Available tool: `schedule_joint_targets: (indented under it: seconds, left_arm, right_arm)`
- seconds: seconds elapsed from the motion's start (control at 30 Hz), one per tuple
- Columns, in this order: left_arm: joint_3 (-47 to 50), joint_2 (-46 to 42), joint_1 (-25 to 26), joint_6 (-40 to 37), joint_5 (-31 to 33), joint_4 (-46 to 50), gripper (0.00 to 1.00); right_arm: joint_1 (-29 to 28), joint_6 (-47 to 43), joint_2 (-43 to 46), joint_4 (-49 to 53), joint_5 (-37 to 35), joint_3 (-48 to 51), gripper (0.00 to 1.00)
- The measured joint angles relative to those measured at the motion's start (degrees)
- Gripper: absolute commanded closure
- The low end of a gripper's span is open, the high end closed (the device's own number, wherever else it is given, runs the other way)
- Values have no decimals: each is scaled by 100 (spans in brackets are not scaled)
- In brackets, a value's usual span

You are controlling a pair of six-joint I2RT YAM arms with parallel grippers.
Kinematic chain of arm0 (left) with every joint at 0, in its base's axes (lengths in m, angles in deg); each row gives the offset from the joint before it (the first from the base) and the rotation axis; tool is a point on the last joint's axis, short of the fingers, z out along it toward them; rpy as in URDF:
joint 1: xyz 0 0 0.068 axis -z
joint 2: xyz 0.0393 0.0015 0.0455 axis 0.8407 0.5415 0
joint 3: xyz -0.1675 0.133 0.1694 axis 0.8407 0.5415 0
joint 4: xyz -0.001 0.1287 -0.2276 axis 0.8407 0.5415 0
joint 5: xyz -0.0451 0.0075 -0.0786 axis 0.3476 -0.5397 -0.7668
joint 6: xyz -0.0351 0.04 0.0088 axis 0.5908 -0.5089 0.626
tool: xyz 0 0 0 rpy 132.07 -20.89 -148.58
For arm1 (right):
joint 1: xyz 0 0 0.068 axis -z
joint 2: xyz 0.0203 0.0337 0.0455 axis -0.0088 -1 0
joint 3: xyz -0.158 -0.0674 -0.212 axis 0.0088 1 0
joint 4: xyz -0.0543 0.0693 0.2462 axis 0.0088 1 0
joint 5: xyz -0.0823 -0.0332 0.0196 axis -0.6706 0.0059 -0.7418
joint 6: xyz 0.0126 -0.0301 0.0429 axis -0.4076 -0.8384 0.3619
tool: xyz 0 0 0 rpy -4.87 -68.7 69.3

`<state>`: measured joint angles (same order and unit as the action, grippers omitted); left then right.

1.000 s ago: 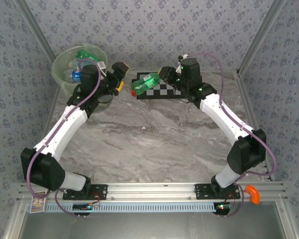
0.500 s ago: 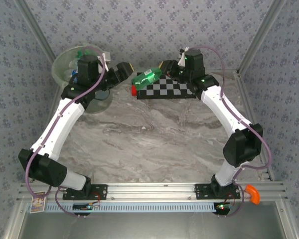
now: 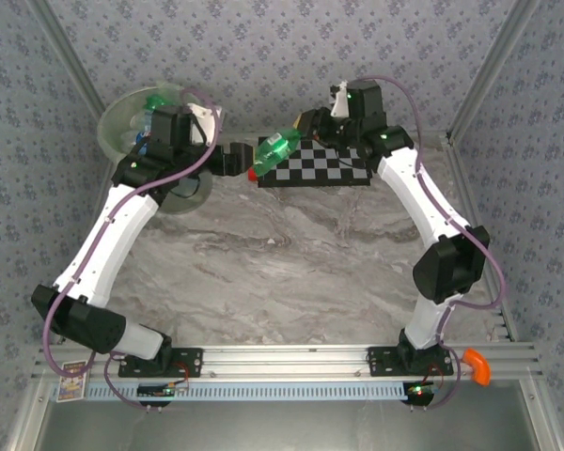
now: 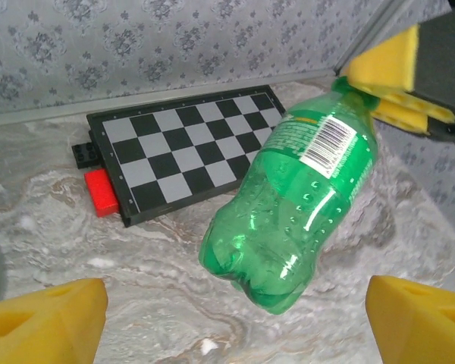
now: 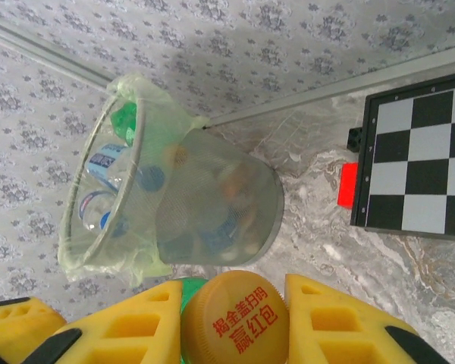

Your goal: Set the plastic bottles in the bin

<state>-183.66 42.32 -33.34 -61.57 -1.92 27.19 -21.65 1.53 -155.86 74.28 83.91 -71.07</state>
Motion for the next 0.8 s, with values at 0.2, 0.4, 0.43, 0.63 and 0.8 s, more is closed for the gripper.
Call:
schedule_joint_targets:
  seconds: [0.2, 0.4, 0.43, 0.63, 0.8]
  left_arm:
    - [-210, 125, 389, -848, 227, 319, 13]
    - [-468, 498, 660, -1414, 402, 625, 15]
    - [-522, 564, 669, -1480, 411, 702, 15]
    - [-925, 960, 831, -1814, 514, 1064, 17]
    - [-1047, 1147, 968, -1996, 621, 1261, 17]
  right_arm:
    - [-50, -118, -48, 280, 142, -20, 75]
    - [-144, -205, -70, 413, 225, -92, 74]
    - [-164, -227, -72, 435, 249, -120, 74]
    - [-297, -289, -72, 509, 310, -201, 75]
    - [-367, -455, -72, 645, 337, -221, 75]
